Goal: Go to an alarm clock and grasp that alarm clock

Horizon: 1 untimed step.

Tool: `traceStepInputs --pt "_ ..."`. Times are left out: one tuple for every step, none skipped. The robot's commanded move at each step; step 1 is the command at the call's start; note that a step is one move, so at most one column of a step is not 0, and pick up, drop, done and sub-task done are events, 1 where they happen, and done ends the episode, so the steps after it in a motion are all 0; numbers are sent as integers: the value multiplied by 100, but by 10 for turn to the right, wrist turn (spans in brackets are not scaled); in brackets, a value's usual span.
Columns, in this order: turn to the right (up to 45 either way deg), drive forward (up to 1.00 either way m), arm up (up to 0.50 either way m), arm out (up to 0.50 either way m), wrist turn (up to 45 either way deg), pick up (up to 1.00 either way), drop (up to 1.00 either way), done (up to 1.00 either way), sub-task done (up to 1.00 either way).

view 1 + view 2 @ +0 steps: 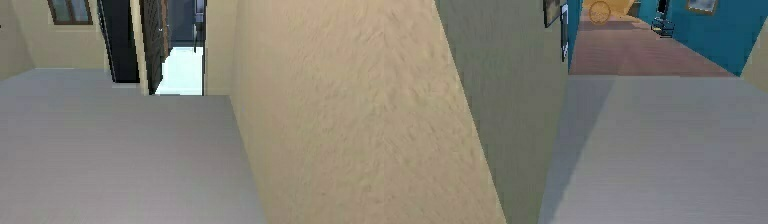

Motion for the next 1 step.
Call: traceStepInputs --pt "0 10 0 0 0 0 0 0 0"
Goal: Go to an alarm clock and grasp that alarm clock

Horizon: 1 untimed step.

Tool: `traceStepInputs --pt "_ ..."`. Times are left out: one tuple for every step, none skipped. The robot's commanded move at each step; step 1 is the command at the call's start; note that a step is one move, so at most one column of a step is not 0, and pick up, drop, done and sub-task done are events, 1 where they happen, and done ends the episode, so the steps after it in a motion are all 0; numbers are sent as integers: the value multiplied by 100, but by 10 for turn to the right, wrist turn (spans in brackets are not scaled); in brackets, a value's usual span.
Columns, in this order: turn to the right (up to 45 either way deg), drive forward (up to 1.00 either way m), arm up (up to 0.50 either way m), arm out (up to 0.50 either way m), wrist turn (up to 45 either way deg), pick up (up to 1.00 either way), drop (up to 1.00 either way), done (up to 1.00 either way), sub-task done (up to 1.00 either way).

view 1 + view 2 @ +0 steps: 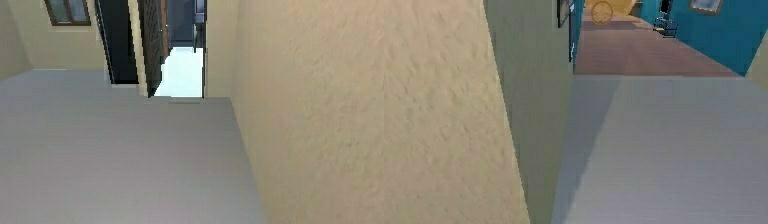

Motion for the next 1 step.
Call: traceStepInputs --pt "-60 0 0 0 0 0 0 0 0"
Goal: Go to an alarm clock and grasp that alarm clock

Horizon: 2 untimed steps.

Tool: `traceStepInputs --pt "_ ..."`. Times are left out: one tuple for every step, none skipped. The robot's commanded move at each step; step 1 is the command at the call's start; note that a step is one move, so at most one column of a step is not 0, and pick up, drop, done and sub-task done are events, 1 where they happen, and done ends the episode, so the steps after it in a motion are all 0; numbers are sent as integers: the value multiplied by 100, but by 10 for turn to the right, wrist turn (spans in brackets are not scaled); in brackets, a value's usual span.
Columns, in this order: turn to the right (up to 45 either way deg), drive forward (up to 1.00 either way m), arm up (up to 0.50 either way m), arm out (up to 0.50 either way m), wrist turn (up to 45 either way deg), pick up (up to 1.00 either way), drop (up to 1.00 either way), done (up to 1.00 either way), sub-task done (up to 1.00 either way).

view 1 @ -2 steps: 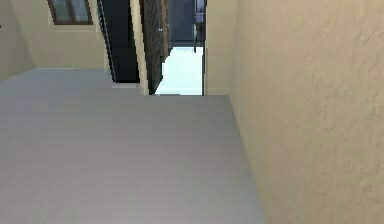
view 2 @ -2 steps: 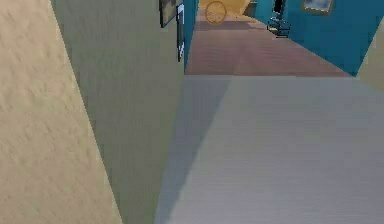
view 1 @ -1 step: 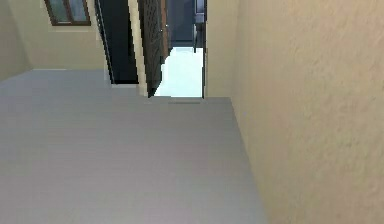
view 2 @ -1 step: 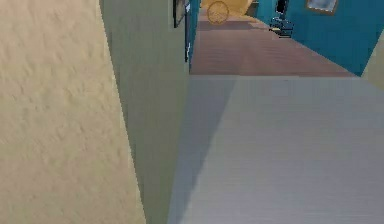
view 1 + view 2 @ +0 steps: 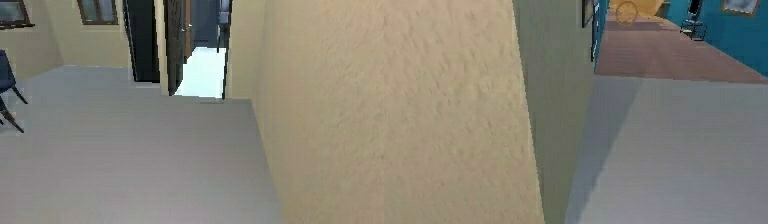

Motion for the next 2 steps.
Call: traceStepInputs --pt "0 100 0 0 0 0 0 0 0" --pt "0 100 0 0 0 0 0 0 0"
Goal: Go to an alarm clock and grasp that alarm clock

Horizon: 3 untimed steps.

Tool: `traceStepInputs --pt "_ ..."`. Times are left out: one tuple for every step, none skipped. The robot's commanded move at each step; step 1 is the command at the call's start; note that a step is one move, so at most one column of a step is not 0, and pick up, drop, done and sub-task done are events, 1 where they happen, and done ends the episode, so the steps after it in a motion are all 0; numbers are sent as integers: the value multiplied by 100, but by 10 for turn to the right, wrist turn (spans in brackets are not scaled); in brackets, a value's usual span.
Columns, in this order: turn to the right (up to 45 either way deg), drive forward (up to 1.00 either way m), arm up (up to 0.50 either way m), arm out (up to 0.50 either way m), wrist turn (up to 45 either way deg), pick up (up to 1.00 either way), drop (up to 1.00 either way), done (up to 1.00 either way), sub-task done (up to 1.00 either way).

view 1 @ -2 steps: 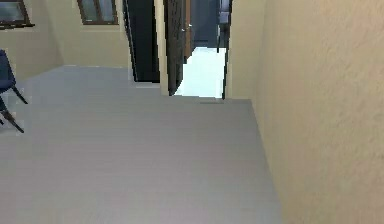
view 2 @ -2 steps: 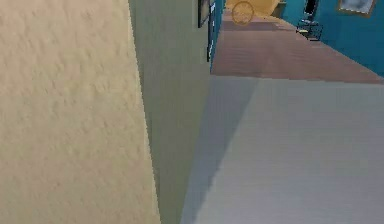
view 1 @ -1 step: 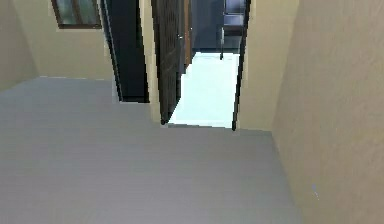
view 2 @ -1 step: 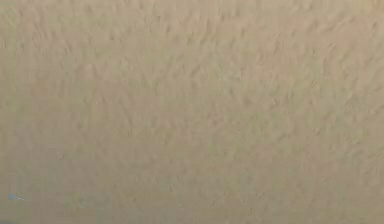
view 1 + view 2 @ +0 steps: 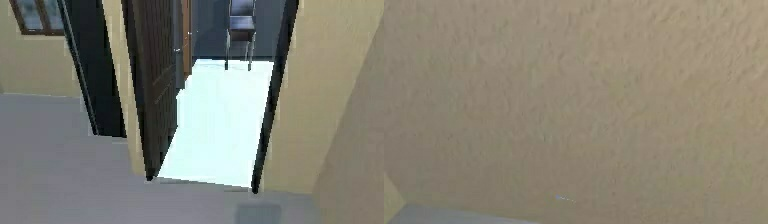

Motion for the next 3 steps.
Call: traceStepInputs --pt "0 100 0 0 0 0 0 0 0" --pt "-60 0 0 0 0 0 0 0 0" --pt "0 20 0 0 0 0 0 0 0"
